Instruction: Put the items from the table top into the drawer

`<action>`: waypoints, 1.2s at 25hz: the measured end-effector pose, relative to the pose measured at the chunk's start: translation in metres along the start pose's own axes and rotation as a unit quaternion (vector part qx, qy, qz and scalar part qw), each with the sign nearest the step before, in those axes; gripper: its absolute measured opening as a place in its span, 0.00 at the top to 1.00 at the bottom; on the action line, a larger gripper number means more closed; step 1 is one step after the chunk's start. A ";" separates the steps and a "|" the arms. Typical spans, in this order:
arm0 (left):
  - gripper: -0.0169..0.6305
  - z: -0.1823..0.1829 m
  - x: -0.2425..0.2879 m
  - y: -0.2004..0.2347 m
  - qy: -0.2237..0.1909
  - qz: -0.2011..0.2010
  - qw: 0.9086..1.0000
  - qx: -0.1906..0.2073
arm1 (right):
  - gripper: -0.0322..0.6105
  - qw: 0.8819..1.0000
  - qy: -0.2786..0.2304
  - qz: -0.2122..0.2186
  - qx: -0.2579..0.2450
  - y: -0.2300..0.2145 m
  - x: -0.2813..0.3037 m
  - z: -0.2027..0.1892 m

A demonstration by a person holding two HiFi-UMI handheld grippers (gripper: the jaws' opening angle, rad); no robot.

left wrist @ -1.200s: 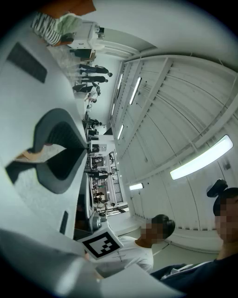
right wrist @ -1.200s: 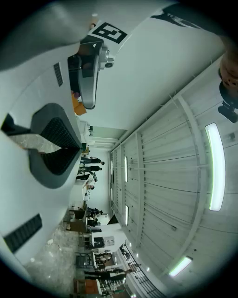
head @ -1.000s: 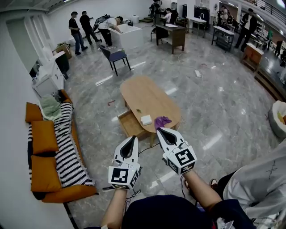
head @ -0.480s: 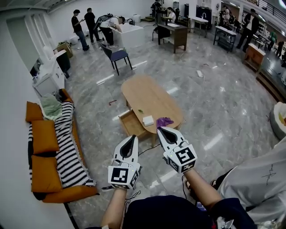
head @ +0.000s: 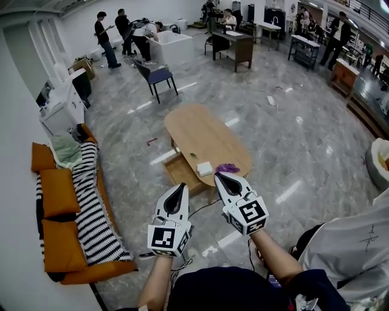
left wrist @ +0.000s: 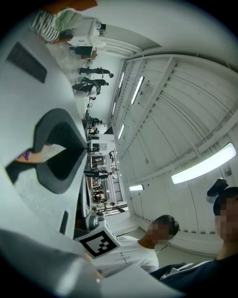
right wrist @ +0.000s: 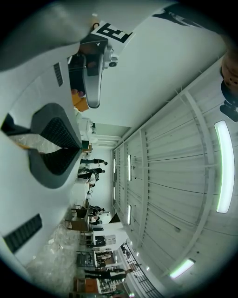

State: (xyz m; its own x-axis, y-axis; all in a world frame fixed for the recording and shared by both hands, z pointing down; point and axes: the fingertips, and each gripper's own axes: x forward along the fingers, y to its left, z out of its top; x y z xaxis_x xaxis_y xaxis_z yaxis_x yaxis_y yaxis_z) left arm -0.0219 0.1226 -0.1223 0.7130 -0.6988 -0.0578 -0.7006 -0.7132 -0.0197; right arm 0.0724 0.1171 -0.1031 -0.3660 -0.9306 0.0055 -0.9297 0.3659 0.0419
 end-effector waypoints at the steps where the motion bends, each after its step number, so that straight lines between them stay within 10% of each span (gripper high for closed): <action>1: 0.97 0.000 0.004 0.007 0.000 -0.001 1.000 -0.001 | 0.92 1.000 0.000 -0.002 0.001 -0.001 0.007 0.000; 30: 0.97 -0.017 0.074 0.156 -0.002 -0.037 0.999 -0.031 | 0.92 0.998 0.028 -0.060 -0.007 -0.023 0.153 -0.012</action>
State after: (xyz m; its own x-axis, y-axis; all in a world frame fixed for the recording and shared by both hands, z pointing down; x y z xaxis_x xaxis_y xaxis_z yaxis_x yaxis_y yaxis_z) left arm -0.0784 -0.0411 -0.1128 0.7622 -0.6444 -0.0617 -0.6434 -0.7646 0.0380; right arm 0.0387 -0.0341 -0.0908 -0.2497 -0.9667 0.0559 -0.9657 0.2529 0.0588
